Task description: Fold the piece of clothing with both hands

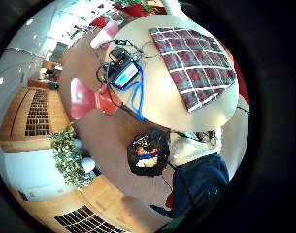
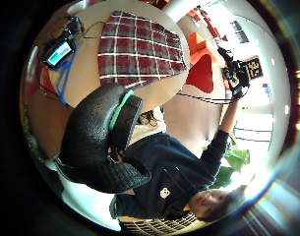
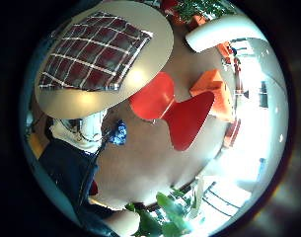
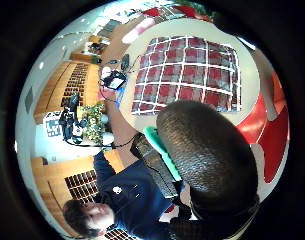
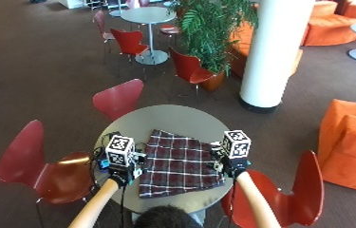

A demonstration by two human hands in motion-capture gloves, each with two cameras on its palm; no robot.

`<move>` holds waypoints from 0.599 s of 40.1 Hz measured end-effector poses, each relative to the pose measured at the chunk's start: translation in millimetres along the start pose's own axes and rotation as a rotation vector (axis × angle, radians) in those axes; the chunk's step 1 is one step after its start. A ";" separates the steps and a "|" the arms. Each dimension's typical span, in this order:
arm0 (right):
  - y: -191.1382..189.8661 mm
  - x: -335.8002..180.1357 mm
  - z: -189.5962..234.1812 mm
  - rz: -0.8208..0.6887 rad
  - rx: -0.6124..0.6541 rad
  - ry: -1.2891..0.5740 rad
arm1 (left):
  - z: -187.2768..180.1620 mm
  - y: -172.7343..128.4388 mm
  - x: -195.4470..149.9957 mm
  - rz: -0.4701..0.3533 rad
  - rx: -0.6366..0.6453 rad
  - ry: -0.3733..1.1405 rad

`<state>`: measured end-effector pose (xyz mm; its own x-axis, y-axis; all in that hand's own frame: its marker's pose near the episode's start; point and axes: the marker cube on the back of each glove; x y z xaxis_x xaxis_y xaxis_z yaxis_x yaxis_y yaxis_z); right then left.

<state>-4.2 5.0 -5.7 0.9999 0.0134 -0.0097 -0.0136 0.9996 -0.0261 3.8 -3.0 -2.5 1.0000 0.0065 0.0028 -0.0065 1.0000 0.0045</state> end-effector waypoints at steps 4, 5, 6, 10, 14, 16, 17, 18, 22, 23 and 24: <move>-3.5 0.6 -2.7 0.025 -0.021 0.027 | 2.9 -13.8 2.8 -0.011 0.016 -0.028; -11.2 4.9 1.1 0.030 -0.024 0.036 | 4.9 -19.6 3.2 -0.018 0.024 -0.039; -20.3 10.1 6.0 0.032 -0.027 0.047 | 7.2 -25.7 3.9 -0.025 0.032 -0.049; -40.7 19.9 17.1 0.049 -0.043 0.081 | 20.9 -48.1 8.2 -0.032 0.039 -0.039; -77.7 38.3 46.8 0.084 -0.057 0.070 | 52.2 -69.7 13.6 -0.013 -0.005 0.034; -90.0 43.2 63.3 0.094 -0.101 0.036 | 73.1 -77.7 17.0 -0.007 -0.037 0.063; -91.6 42.7 69.9 0.100 -0.142 0.006 | 84.4 -81.1 18.7 -0.005 -0.054 0.073; -89.8 40.4 74.6 0.105 -0.185 -0.023 | 96.3 -84.2 20.3 -0.002 -0.073 0.081; -65.6 28.1 79.4 0.129 -0.227 0.003 | 148.4 -93.3 25.7 0.024 -0.194 0.108; -60.7 26.2 81.9 0.132 -0.240 0.012 | 159.5 -92.6 27.4 0.034 -0.233 0.114; -58.7 25.5 86.5 0.126 -0.255 0.013 | 167.3 -89.1 29.9 0.044 -0.273 0.117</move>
<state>22.9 -51.1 82.0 0.9900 0.1350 -0.0420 -0.1413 0.9511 -0.2745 33.8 -92.6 164.5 0.9924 0.0342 -0.1183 -0.0644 0.9629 -0.2620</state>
